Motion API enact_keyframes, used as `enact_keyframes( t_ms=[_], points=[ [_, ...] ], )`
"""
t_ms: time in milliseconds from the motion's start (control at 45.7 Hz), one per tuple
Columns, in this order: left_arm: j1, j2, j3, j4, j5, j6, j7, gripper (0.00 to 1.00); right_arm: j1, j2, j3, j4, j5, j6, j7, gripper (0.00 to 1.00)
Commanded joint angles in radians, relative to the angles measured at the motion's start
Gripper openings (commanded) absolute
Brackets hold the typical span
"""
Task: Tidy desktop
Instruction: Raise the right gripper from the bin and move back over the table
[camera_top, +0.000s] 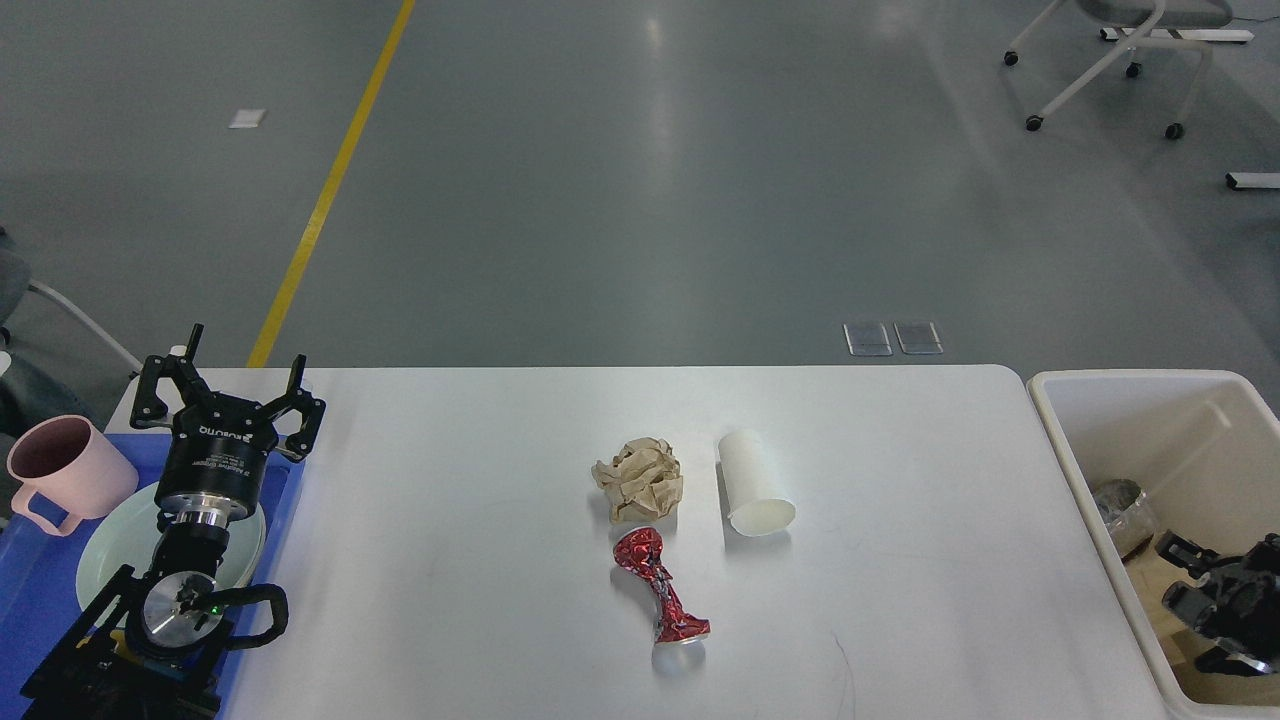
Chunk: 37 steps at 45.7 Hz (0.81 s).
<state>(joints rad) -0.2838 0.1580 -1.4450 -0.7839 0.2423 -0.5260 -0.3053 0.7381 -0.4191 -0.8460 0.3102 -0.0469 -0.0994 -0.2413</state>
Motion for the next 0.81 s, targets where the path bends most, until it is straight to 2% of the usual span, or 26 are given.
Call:
enact_keyframes(
  t_ms=[0,66,153,241,372,481,657,788],
  points=[
    [0.0,0.0,0.0,0.0,0.0,0.0,0.0,0.97,0.171,-0.098,-0.013,0.226,-0.155,0.015,-0.001,1.0],
    [0.0,0.0,0.0,0.0,0.0,0.0,0.002,0.97,0.282,-0.158,-0.024,0.367,-0.221,0.046,-0.003,1.0],
    [0.0,0.0,0.0,0.0,0.0,0.0,0.002,0.96,0.435,-0.205,-0.067,0.504,-0.255,0.139,-0.003,1.0],
    [0.0,0.0,0.0,0.0,0.0,0.001,0.002,0.97,0.596,-0.196,-0.168,0.552,-0.252,0.3,-0.003,1.0],
    [0.0,0.0,0.0,0.0,0.0,0.001,0.002,0.97,0.848,-0.135,-0.275,0.615,-0.237,0.61,-0.004,1.0],
    [0.0,0.0,0.0,0.0,0.0,0.0,0.002,0.96,1.053,-0.121,-0.323,0.714,-0.177,0.788,-0.007,1.0],
    [0.0,0.0,0.0,0.0,0.0,0.0,0.002,0.97,1.371,-0.035,-0.419,0.941,-0.11,0.872,-0.009,1.0],
    [0.0,0.0,0.0,0.0,0.0,0.0,0.002,0.97,1.584,0.043,-0.45,1.118,-0.019,0.888,-0.009,1.0]
  ],
)
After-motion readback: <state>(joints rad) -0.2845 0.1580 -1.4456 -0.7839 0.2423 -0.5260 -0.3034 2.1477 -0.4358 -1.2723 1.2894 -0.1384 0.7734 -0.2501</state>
